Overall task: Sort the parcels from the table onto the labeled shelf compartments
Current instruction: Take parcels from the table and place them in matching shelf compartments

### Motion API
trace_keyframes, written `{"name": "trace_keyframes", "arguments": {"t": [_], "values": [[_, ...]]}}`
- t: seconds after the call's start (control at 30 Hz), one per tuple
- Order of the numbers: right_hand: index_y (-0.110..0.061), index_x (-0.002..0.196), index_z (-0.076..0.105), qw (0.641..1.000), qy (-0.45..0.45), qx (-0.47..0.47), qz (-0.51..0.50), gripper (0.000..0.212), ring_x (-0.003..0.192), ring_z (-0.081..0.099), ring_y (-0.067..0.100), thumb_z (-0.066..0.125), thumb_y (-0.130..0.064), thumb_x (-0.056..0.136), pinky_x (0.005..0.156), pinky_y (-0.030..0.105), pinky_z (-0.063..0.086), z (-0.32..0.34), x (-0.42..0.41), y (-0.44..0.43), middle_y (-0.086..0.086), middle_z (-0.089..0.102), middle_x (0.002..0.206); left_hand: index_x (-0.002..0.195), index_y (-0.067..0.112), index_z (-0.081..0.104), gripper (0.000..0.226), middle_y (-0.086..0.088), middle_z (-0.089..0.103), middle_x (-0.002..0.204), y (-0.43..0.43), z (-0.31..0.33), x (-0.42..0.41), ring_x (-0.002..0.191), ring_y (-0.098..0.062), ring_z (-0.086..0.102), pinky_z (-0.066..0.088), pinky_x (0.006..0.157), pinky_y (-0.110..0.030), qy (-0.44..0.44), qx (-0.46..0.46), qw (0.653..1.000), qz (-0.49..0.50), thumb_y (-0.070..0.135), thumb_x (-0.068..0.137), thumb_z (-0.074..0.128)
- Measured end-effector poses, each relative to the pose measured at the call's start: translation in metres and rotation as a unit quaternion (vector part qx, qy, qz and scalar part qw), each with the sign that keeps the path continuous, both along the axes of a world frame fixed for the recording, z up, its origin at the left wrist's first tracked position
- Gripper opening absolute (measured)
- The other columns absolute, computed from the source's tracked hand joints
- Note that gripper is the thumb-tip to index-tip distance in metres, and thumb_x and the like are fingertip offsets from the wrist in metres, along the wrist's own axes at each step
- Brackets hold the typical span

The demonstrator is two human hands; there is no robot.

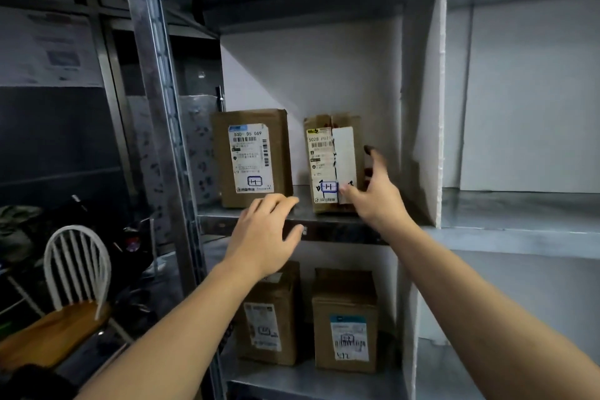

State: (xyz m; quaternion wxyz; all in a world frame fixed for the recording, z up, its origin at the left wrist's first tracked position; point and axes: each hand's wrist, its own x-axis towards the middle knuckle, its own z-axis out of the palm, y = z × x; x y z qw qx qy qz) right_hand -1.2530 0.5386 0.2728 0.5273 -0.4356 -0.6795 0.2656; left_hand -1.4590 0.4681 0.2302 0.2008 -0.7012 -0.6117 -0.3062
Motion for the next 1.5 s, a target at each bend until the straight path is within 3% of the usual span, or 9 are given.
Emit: {"name": "trace_keyframes", "arguments": {"t": [0.43,0.6,0.73,0.8,0.87,1.0,1.13,1.37,1.5], "values": [[-0.035,0.150,0.022,0.998,-0.021,0.011,-0.055,0.076,0.124,0.060,0.027,0.069,-0.019,0.093,0.095,0.042,0.053,0.001,-0.015,0.014,0.002,0.058,0.139,0.139,0.030,0.043,0.060,0.009,0.049,0.133,0.011,-0.007,-0.008,0.123,-0.012,0.041,0.038,0.105,-0.036,0.001,0.013,1.000,-0.022,0.058,0.088,0.032],[-0.032,0.153,0.022,0.998,-0.014,0.007,-0.063,0.078,0.129,0.055,0.027,0.070,-0.023,0.093,0.099,0.043,0.050,0.000,-0.015,0.008,0.004,0.055,0.143,0.137,0.026,0.048,0.054,0.007,0.053,0.129,-0.001,-0.011,-0.007,0.121,-0.013,0.044,0.040,0.103,-0.035,-0.021,0.025,0.999,-0.031,0.051,0.090,0.042],[-0.027,0.153,0.029,0.993,-0.007,0.082,-0.079,0.069,0.127,0.050,0.014,0.066,-0.027,0.095,0.093,0.024,0.039,-0.011,-0.007,-0.014,0.004,0.053,0.142,0.134,0.024,0.051,0.049,0.007,0.055,0.125,-0.013,-0.012,0.004,0.117,-0.012,0.047,0.042,0.099,-0.034,-0.037,0.045,0.998,-0.036,0.047,0.090,0.046],[-0.026,0.150,0.037,0.989,-0.036,0.129,-0.056,0.060,0.125,0.045,0.007,0.064,-0.027,0.096,0.098,0.024,0.039,-0.022,0.002,-0.031,0.000,0.049,0.142,0.133,0.024,0.051,0.048,0.006,0.055,0.124,-0.019,-0.013,0.014,0.116,-0.013,0.049,0.043,0.097,-0.034,-0.034,0.052,0.997,-0.042,0.046,0.090,0.047],[-0.021,0.143,0.049,0.977,-0.104,0.183,-0.041,0.048,0.128,0.046,0.011,0.063,-0.027,0.097,0.105,0.027,0.043,-0.039,0.020,-0.048,-0.001,0.050,0.140,0.130,0.025,0.052,0.046,0.006,0.056,0.122,-0.027,-0.016,0.027,0.114,-0.013,0.050,0.044,0.095,-0.034,-0.018,0.051,0.997,-0.047,0.046,0.090,0.046],[-0.011,0.116,0.067,0.925,-0.232,0.288,-0.088,0.030,0.109,0.056,0.021,0.058,-0.030,0.095,0.086,0.030,0.049,-0.066,0.081,-0.074,0.005,0.061,0.120,0.128,0.026,0.053,0.045,0.005,0.058,0.123,-0.039,-0.026,0.063,0.115,-0.014,0.050,0.043,0.094,-0.034,0.005,0.036,0.998,-0.050,0.048,0.091,0.045],[-0.009,0.117,0.068,0.898,-0.338,0.226,-0.168,0.031,0.097,0.063,0.034,0.066,-0.028,0.092,0.074,0.040,0.054,-0.084,0.160,-0.093,0.009,0.067,0.112,0.127,0.026,0.053,0.043,0.007,0.057,0.121,-0.049,-0.037,0.126,0.112,-0.013,0.050,0.044,0.093,-0.034,0.007,0.013,0.995,-0.094,0.046,0.091,0.046],[-0.020,0.131,0.055,0.837,-0.463,0.067,-0.282,0.044,0.120,0.053,0.034,0.050,-0.047,0.097,0.095,0.043,0.044,-0.102,0.316,-0.153,0.008,0.053,0.137,0.129,0.020,0.056,0.046,0.000,0.057,0.123,-0.057,-0.055,0.291,0.109,-0.024,0.052,0.041,0.093,-0.038,0.032,-0.040,0.978,-0.200,0.042,0.089,0.054],[-0.022,0.134,0.050,0.798,-0.497,0.012,-0.341,0.045,0.122,0.052,0.032,0.044,-0.049,0.099,0.095,0.044,0.044,-0.109,0.407,-0.202,0.007,0.053,0.138,0.132,0.024,0.053,0.045,0.002,0.054,0.127,-0.065,-0.062,0.398,0.114,-0.023,0.049,0.037,0.094,-0.037,0.042,-0.055,0.960,-0.270,0.042,0.090,0.056]]}}
